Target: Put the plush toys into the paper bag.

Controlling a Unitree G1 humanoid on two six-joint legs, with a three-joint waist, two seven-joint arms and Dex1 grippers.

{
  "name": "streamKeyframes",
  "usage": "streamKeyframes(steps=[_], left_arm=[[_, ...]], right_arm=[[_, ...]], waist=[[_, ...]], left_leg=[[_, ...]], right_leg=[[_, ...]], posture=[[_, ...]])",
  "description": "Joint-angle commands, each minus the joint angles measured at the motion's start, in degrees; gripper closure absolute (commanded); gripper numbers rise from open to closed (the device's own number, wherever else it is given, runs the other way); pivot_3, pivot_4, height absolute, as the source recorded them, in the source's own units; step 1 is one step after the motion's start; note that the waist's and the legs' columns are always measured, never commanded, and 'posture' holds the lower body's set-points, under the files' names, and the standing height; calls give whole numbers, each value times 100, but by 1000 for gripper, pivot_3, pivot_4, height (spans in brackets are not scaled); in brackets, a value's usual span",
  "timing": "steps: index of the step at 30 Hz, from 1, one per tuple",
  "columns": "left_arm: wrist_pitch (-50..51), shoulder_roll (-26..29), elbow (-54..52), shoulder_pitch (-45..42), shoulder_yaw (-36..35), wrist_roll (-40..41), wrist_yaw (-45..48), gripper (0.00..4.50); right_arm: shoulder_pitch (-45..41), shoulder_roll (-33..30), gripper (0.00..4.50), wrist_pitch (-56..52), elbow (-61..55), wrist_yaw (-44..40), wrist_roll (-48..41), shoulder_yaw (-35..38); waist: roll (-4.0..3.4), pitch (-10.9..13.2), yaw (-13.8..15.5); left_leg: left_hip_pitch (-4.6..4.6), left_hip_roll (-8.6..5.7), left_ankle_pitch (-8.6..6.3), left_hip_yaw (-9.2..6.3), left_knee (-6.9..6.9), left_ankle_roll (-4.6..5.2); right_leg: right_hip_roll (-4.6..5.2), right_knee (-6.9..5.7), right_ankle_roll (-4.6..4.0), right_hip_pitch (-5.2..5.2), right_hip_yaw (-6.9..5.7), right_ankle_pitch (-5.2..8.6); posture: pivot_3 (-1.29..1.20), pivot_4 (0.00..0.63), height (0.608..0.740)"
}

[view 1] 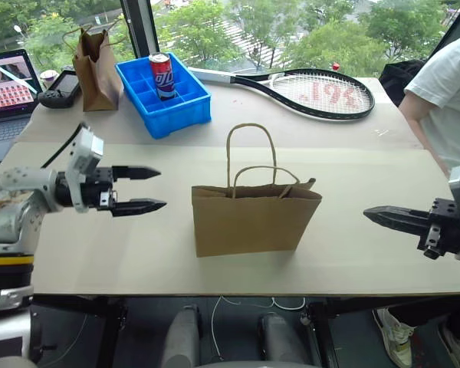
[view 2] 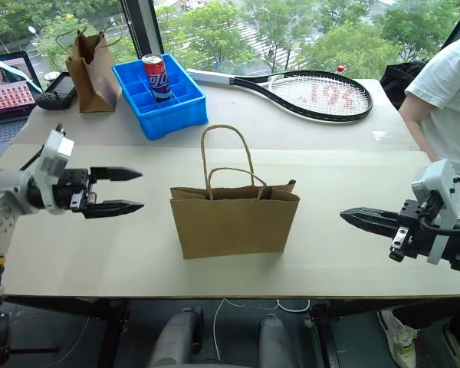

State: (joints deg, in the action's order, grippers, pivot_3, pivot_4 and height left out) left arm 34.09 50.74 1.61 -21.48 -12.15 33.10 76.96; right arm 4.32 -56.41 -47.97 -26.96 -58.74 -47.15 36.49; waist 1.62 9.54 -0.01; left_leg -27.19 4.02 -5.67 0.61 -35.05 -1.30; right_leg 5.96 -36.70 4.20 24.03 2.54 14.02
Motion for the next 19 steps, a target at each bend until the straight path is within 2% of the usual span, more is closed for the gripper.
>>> streamKeyframes(steps=[1,6,8,10,13,19], left_arm=[[121,102,-456,460,-419,140,-330,0],[172,56,-961,1264,-591,55,-809,0],[-353,146,-1051,1703,-406,-431,-885,0],[-909,43,-1106,1909,-338,-896,-1249,0],[-1210,-69,-1176,1965,-156,-1467,-1912,0],[-913,-346,-1214,1819,-37,-1109,-1950,0]], right_arm=[[68,125,3060,283,13,-30,19,41],[163,238,1356,499,103,-15,218,-166],[111,250,479,528,141,17,249,-259],[89,280,60,502,169,105,276,-388],[71,334,60,513,148,185,296,-505],[178,337,60,793,148,193,600,-624]], waist=[[0,0,8],[0,0,28],[-2,-1,27],[-2,-1,24],[-1,-1,43],[-2,-1,71]], left_leg=[[1,0,0,1,-1,0],[1,0,-26,5,-1,-41],[2,1,-27,8,1,-43],[6,1,-28,12,4,-45],[9,2,-29,13,9,-47],[8,1,-30,23,8,-48]], right_leg=[[0,-1,-2,-2,0,-1],[4,4,-3,-1,0,-1],[5,4,-4,2,0,-1],[8,4,-10,2,0,-2],[8,6,-14,4,-1,-2],[16,19,-11,6,-1,-1]], posture=[[0,150,740],[0,150,740],[0,150,740],[0,150,740],[0,150,740],[0,150,740]])
